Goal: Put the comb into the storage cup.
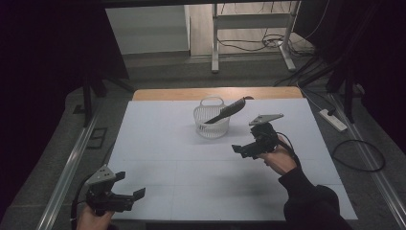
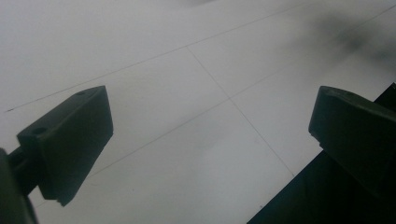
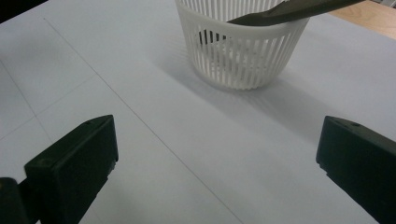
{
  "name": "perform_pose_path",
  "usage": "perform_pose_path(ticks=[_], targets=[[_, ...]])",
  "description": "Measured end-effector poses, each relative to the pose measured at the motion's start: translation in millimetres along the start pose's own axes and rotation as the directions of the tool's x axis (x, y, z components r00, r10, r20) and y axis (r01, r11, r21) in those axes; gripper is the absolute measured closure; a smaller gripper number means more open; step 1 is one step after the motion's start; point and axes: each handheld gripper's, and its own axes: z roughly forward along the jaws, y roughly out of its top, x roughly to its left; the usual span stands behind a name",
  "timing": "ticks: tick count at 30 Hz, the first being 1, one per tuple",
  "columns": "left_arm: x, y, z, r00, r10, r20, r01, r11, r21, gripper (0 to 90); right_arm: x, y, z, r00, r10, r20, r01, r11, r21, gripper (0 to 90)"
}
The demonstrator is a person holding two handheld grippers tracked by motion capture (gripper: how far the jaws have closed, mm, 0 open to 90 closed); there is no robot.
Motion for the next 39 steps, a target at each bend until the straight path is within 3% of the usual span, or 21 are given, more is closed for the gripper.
perform_pose_path(ticks=[12,21,39], targets=[[-0.1,-0.9,-2.4,0.9999,-0.005,-0.015,0.005,1.0000,-0.007,0.2,3.6,-9.8,-6.7,0.9994,-0.033,0.010,0.033,0.9994,-0.005,0.0],[-0.6,-2.0,-4.3,0.9995,-0.001,-0.031,0.000,1.0000,-0.010,0.2,6.5,-17.5,-11.5,0.9995,-0.031,0.003,0.031,0.9995,-0.002,0.0],[-0.3,-3.2,-5.4,0.9997,0.001,-0.022,-0.001,1.0000,-0.010,0.5,11.1,-32.2,-31.2,0.9993,-0.036,0.007,0.036,0.9993,0.006,0.0]])
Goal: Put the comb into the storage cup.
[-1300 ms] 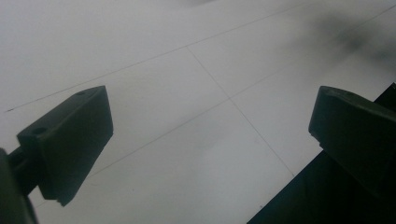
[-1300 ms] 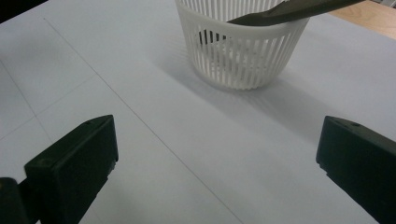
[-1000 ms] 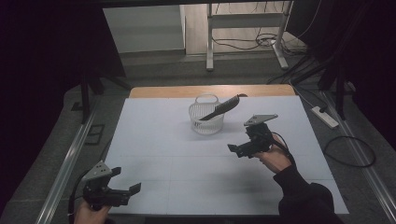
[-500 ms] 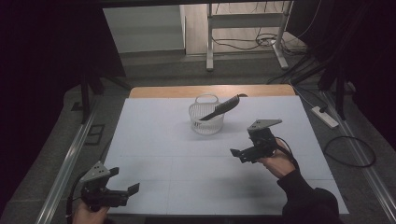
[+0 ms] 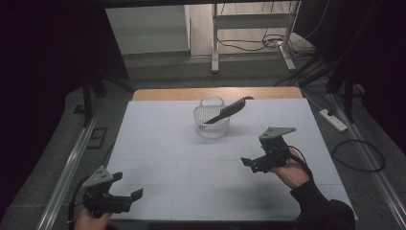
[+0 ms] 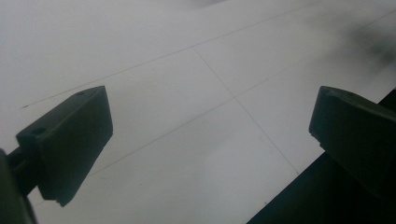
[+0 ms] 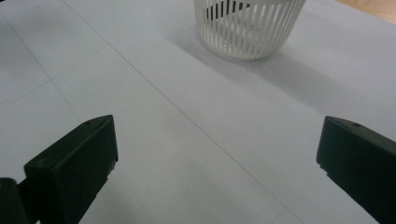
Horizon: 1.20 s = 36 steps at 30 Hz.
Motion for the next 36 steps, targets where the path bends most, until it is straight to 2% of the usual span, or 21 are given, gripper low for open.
perform_pose_path(ticks=[10,15,28,36], targets=[[0.6,0.0,0.0,1.0000,-0.002,0.003,0.002,1.0000,-0.001,0.5,-1.4,-10.2,-11.2,0.9996,0.027,-0.008,-0.027,0.9996,0.002,0.0],[1.0,-0.3,-0.3,1.0000,-0.007,0.006,0.007,1.0000,-0.006,0.5,-1.1,-14.8,-16.2,0.9998,0.022,-0.004,-0.022,0.9998,-0.002,0.0],[1.5,-0.7,-0.7,0.9999,-0.010,0.010,0.010,0.9999,-0.009,0.6,-3.6,-26.5,-29.3,0.9986,0.052,0.003,-0.052,0.9986,-0.004,0.0],[1.6,-0.6,-0.4,0.9999,-0.011,0.010,0.011,0.9999,-0.007,0.6,-5.2,-34.4,-36.0,0.9982,0.051,0.032,-0.051,0.9987,-0.003,0.0]])
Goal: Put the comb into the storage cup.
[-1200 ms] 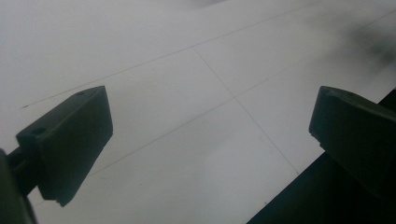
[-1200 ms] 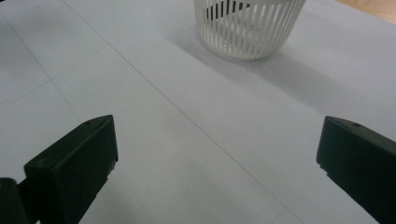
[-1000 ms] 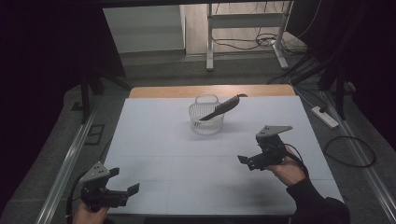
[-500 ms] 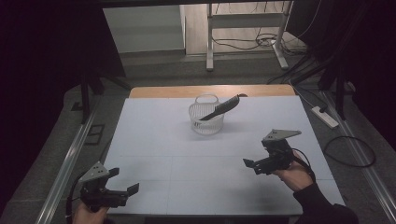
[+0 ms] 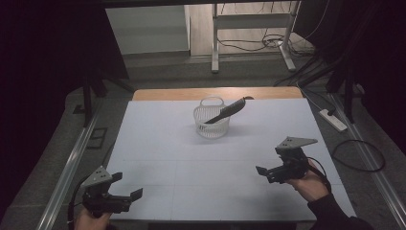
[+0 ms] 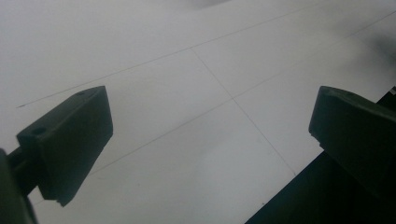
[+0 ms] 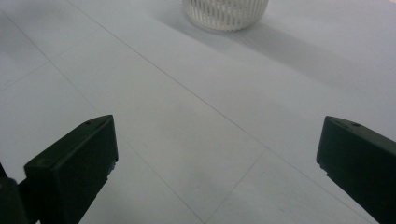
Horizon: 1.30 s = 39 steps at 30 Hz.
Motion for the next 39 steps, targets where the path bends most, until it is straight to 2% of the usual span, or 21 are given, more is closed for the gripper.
perform_pose_path(ticks=[29,39], targets=[[-0.5,0.3,0.5,1.0000,0.004,-0.002,-0.004,1.0000,0.006,0.8,-2.2,-30.2,-24.3,0.9982,0.040,0.044,-0.041,0.9990,0.017,0.0],[-0.5,0.3,0.5,1.0000,0.004,-0.002,-0.004,1.0000,0.005,0.8,-3.8,-39.5,-33.6,0.9966,0.059,0.057,-0.060,0.9982,0.005,0.0]])
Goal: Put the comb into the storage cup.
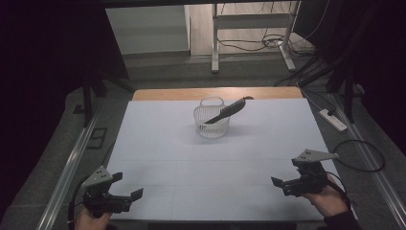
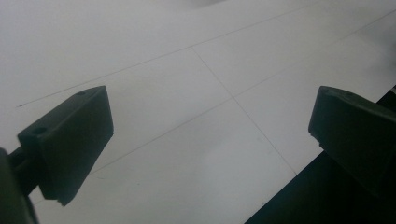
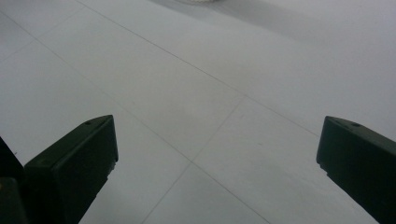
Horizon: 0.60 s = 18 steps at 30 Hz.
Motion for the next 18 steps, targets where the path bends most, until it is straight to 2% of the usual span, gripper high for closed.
perform_pose_path(ticks=[18], targets=[[-0.2,0.1,0.1,1.0000,-0.001,-0.003,0.001,1.0000,0.000,0.8,-5.3,-17.1,-16.4,0.9986,0.034,0.039,-0.034,0.9994,0.000,0.0]])
